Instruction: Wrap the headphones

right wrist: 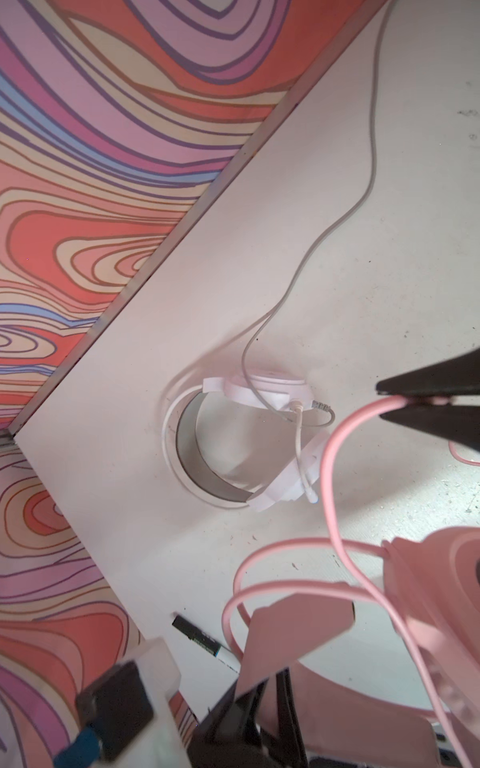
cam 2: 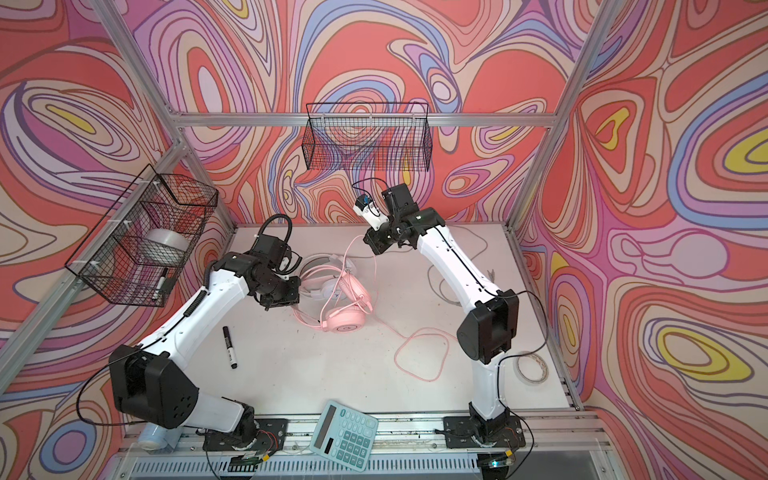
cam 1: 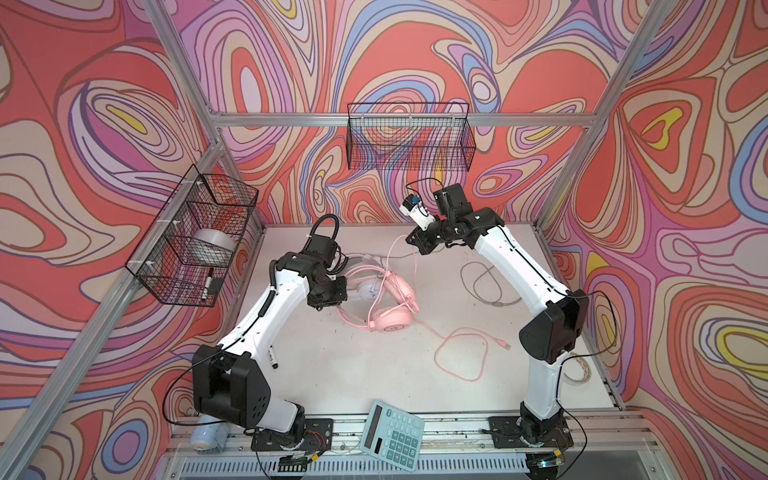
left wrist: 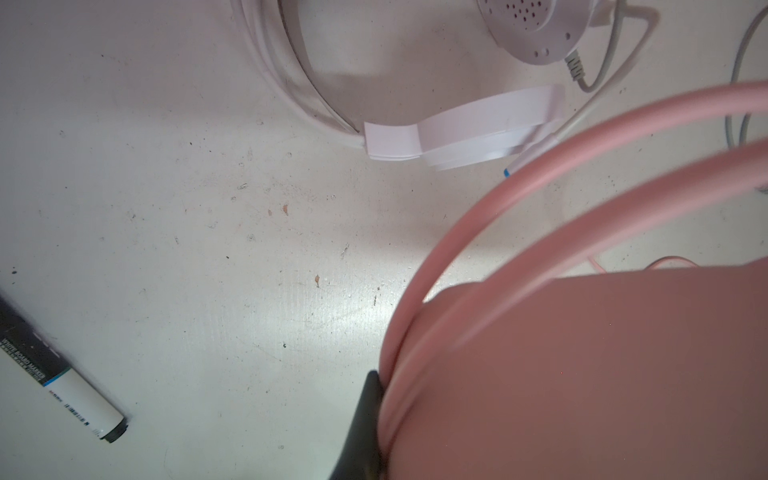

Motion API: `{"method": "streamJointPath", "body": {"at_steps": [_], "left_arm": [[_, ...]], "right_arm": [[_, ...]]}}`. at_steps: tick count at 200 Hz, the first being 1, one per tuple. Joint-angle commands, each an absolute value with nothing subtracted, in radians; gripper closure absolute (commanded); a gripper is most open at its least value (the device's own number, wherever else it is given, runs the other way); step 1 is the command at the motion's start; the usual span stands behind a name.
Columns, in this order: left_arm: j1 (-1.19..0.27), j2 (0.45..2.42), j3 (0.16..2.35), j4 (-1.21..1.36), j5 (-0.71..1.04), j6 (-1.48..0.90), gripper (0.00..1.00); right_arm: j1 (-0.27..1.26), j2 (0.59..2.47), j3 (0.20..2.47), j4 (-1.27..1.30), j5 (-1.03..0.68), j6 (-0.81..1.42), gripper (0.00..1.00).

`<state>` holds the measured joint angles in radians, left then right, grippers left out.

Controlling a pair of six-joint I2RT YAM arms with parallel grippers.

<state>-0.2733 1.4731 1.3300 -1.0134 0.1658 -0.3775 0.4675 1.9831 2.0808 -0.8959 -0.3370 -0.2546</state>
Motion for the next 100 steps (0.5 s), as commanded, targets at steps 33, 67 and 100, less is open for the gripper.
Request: {"method": "streamJointPath", "body": {"at_steps": [33, 67, 100], "left_arm": [[-0.275, 1.449, 1.356, -1.005, 0.225, -0.353, 1.0], [-0.275, 1.434, 1.345, -1.012, 0.227, -0.356, 1.0], [-0.275, 1.419, 1.321, -1.002, 0.237, -0.36, 1.0]], "right_arm": [[0.414, 2.031, 1.985, -0.803, -0.373, -0.174, 1.0], [0.377, 2.048, 1.933, -0.758, -0.384, -0.118, 1.0], [0.362, 2.054, 1.89, -0.729, -0.41, -0.101, 1.0]]}}
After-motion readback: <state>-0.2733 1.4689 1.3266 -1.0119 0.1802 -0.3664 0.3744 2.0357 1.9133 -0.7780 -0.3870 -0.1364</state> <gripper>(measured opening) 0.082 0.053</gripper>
